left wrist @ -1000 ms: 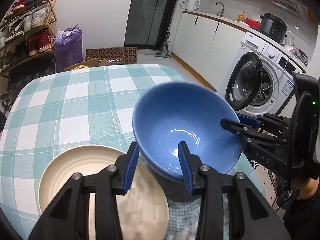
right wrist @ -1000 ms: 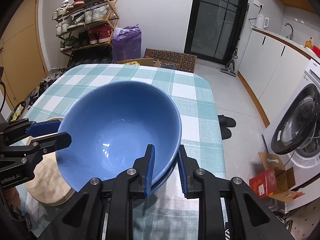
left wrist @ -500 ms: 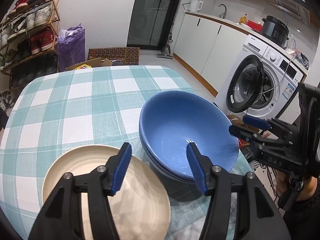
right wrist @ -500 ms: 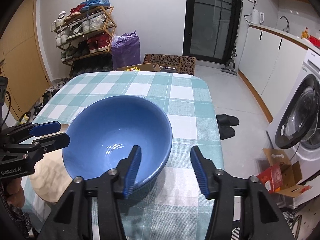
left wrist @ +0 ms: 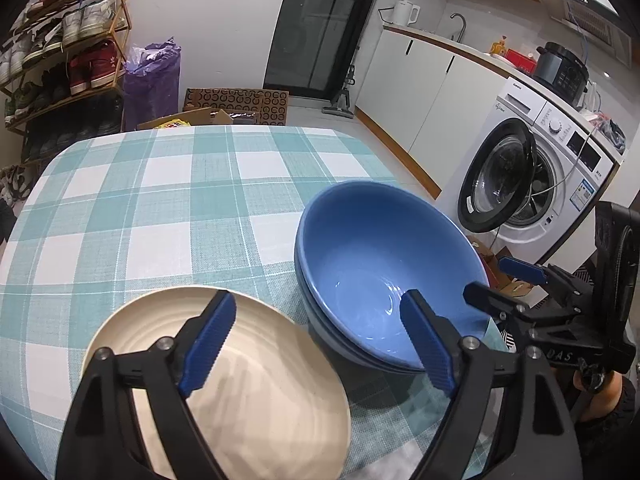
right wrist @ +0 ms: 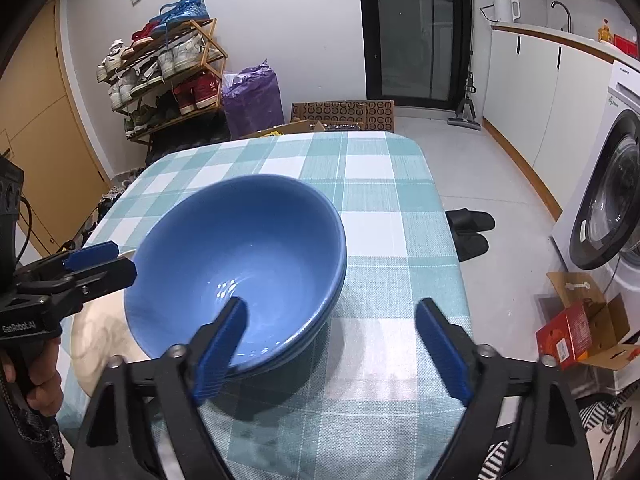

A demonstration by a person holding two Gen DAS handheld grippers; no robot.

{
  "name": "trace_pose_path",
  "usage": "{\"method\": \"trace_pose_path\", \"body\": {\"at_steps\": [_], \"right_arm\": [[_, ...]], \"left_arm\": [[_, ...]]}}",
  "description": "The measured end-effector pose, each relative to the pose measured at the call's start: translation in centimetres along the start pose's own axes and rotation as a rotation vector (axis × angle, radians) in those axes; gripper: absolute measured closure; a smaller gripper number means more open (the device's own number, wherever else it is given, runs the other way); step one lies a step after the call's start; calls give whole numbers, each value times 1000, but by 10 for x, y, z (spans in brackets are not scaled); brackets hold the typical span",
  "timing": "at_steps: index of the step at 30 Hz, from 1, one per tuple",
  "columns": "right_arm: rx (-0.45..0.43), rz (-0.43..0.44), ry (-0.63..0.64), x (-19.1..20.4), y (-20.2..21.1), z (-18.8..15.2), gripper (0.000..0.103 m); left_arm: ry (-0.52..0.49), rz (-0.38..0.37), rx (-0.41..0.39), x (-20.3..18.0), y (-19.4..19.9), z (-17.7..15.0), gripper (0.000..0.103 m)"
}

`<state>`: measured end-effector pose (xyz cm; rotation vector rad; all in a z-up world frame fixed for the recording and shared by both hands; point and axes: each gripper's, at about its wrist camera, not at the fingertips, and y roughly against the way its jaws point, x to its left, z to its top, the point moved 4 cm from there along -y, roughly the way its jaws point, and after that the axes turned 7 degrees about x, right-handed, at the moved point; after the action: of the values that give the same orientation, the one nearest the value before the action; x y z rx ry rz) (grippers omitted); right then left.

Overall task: Organize plates and bowls
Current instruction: 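Open both grippers and release the nested blue bowls, then move both grippers to the rim of the nested blue bowls and close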

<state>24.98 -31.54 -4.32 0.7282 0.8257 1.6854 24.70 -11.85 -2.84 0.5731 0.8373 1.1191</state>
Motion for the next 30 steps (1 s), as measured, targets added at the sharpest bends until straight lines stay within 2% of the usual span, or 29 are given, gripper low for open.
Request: {"method": "trace_pose_path", "body": {"at_steps": [2,3,5,30], "right_arm": [[-4,12,-9,-1,-2,-1,2],[-7,22,-15,-2,-3,-1,1],[-6,41,-28,-3,-5,-1,1],[46,102,-111,-16,-35,-5,1]], "left_arm": [[8,13,1,2,-3,0,10],[13,26,-3,4,-3,0,1],[24,49,-27,7,-3,1,1],[34,1,49,5,-33,6,1]]}}
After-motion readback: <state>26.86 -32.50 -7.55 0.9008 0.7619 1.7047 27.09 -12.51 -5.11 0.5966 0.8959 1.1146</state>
